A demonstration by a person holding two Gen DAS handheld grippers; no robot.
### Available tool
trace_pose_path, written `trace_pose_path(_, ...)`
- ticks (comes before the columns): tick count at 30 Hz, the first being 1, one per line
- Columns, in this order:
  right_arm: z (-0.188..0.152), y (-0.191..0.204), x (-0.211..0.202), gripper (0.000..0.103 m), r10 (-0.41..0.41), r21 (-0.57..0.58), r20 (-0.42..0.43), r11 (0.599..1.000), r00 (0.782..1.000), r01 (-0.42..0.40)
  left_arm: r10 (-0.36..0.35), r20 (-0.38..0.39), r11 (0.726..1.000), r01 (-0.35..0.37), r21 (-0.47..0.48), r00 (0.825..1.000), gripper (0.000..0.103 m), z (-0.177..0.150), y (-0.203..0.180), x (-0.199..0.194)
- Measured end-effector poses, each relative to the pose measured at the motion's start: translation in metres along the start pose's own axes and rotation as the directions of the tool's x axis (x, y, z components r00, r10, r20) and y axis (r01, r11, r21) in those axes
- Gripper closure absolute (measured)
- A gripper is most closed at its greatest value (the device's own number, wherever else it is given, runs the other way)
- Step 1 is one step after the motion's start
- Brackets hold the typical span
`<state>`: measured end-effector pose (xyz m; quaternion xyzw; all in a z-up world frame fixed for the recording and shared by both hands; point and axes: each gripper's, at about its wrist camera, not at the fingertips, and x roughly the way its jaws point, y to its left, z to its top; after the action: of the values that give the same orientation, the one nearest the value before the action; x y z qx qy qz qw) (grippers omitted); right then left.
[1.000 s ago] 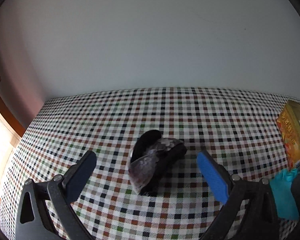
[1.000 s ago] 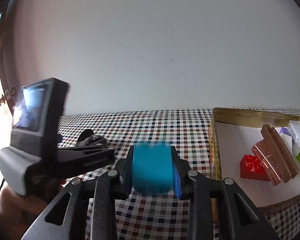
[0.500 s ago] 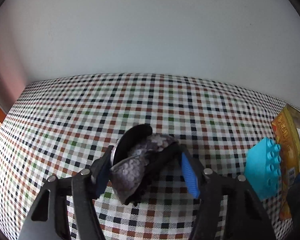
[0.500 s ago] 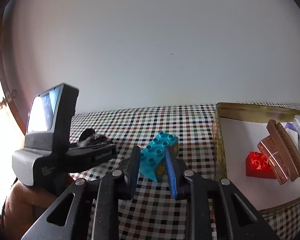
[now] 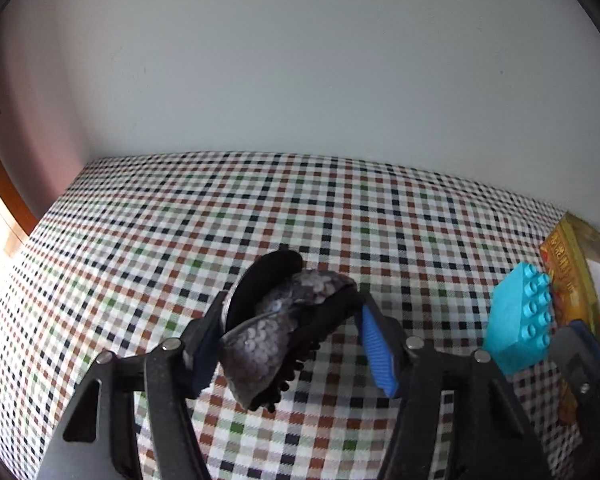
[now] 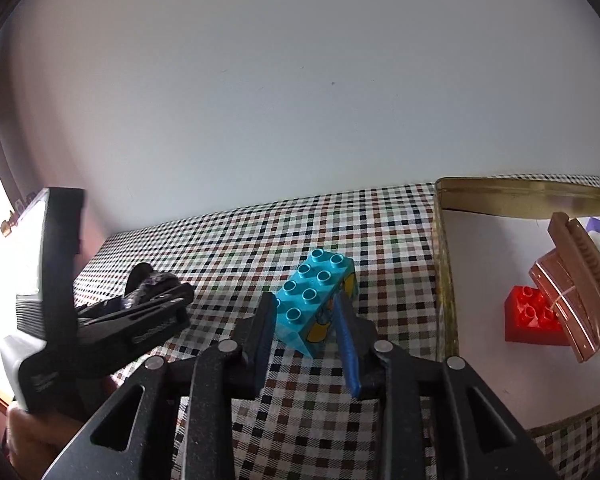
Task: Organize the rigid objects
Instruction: 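Grasp the black claw clip with the left gripper while the right gripper lifts the teal brick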
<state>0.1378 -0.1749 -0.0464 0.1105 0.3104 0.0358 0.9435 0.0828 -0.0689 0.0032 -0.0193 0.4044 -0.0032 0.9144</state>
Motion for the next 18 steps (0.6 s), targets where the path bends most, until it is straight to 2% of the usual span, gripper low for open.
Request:
trace_pose_path(3,0.003,0.004,0.011,0.061,-0.004,-0.005,-0.028,1.000,1.000,0.003,0.046,0.014,0.999,-0.046,0.019,0.999,0.041,-0.005,0.004,-0.017)
trace_pose_path(6,0.006,0.004,0.026,0.059,-0.012,0.032,-0.065,0.999,0.998,0.014,0.085,0.026,0.996,-0.085,0.024,0.996,0.041,-0.004,0.010,-0.026)
trace_pose_path(9,0.010,0.012,0.044,0.051,-0.069,0.033,-0.117,0.997,0.991,0.073,0.077,0.025,0.997,-0.077,-0.003,0.997,0.041,-0.001,0.011,-0.035)
trace_pose_path(11,0.013,0.016,0.056,0.047,-0.109,0.027,-0.140,0.993,0.984,0.114,0.103,0.033,0.995,-0.103,-0.001,0.994,0.041,-0.001,0.013,-0.039)
trace_pose_path(12,0.013,0.018,0.061,0.047,-0.133,0.032,-0.145,0.990,0.980,0.139,0.117,0.036,0.993,-0.118,0.005,0.992,0.041,0.012,0.019,-0.033)
trace_pose_path(14,0.014,0.023,0.076,0.047,-0.176,0.002,-0.172,0.984,0.969,0.180,0.135,0.035,0.991,-0.135,0.008,0.990,0.041,0.011,0.019,-0.035)
trace_pose_path(15,0.014,0.025,0.085,0.048,-0.208,-0.020,-0.204,0.978,0.957,0.209,0.138,0.031,0.990,-0.138,0.006,0.990,0.041,0.012,0.021,-0.036)
trace_pose_path(16,0.015,0.025,0.082,0.052,-0.224,-0.032,-0.189,0.974,0.956,0.222,0.142,0.023,0.990,-0.143,0.003,0.990,0.041,0.012,0.022,-0.036)
trace_pose_path(17,0.016,0.027,0.084,0.066,-0.250,-0.048,-0.188,0.968,0.950,0.245,0.146,0.015,0.989,-0.146,-0.002,0.989,0.041,0.012,0.022,-0.036)
trace_pose_path(18,0.016,0.028,0.087,0.069,-0.255,-0.057,-0.199,0.967,0.946,0.249,0.146,0.008,0.989,-0.146,-0.007,0.989,0.041,0.013,0.023,-0.036)
